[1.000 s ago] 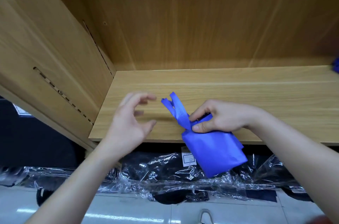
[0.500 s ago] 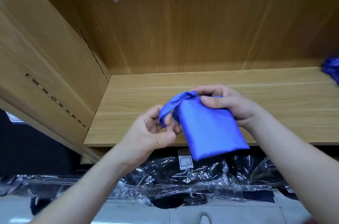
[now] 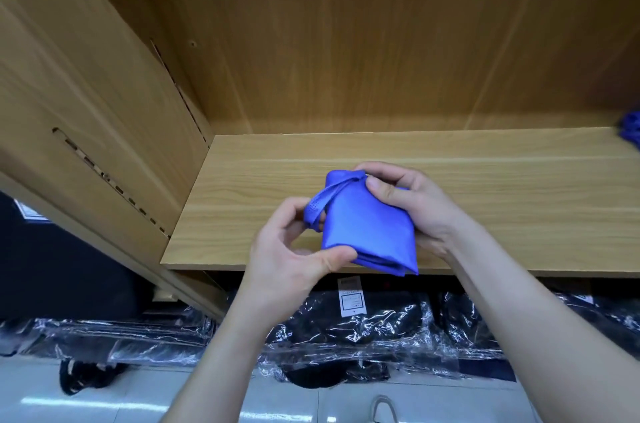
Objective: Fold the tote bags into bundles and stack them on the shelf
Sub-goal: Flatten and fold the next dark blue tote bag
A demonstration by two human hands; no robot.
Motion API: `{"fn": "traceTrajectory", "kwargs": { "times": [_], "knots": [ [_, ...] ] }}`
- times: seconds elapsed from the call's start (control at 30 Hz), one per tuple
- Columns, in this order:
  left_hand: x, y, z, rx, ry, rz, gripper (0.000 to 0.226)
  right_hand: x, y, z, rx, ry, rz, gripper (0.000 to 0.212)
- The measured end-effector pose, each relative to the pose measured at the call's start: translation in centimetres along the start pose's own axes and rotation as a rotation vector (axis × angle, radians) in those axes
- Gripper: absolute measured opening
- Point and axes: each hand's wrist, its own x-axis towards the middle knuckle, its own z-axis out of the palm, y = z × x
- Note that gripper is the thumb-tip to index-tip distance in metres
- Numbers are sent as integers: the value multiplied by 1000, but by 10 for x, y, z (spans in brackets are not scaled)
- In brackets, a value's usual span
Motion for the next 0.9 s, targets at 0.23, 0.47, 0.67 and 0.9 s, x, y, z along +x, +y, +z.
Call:
{"fn": "traceTrajectory", "kwargs": {
  "times": [0.23,0.47,0.67,0.9],
  "knots": [
    [11,-10,-1,5,32,-59,28,-2,-6,-2,-117,-41,114,65],
    [29,-19,9,-48,164,-45,31,0,18,12,93,252,-57,56],
    [32,-20,-5,-14,-150,0,35,-3,14,11,222,422,-70,44],
    [43,-27,11,264,102,96,26,0,17,26,320,605,-69,50]
  ]
}}
